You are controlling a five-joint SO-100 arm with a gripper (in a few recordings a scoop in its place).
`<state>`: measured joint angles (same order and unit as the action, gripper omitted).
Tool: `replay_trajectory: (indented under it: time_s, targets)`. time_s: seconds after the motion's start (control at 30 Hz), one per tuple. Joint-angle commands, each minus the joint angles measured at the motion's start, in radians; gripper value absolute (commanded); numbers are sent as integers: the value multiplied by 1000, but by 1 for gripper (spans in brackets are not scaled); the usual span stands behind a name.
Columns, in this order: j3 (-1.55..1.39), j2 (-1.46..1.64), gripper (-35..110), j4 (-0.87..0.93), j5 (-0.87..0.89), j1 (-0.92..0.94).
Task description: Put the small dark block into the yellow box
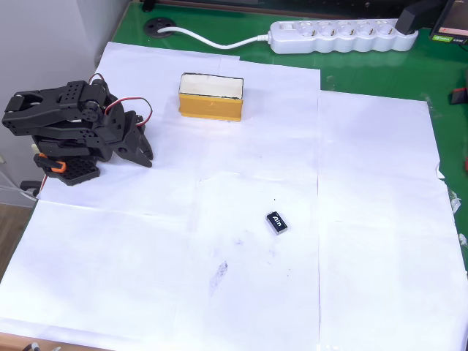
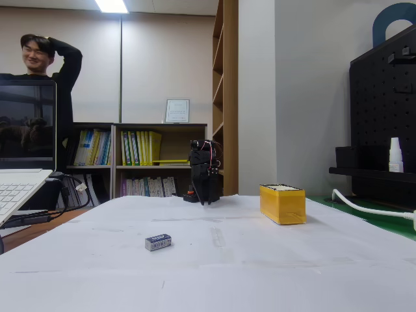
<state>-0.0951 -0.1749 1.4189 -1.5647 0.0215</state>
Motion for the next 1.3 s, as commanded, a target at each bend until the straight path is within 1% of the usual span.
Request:
replay_trajectory:
  time_s: [0.0,0.6,0.7,0.9,1.0,1.07,1.1,1.17,1.27]
  targets:
    - [-9,-12,0,84,-3,5]
    - [-9,-14,0,84,-2,9]
    - [-9,-14,3,84,-2,6]
    - [-9,-6,3,67,3,9]
    - [-81,169,3,-44,15,43]
    - [-192,350,3,-146,104,54]
    - [-270,453,3,-160,121,40]
    - [-462,664,3,-189,212,0]
    - [-790,923,3,-127,348,-40]
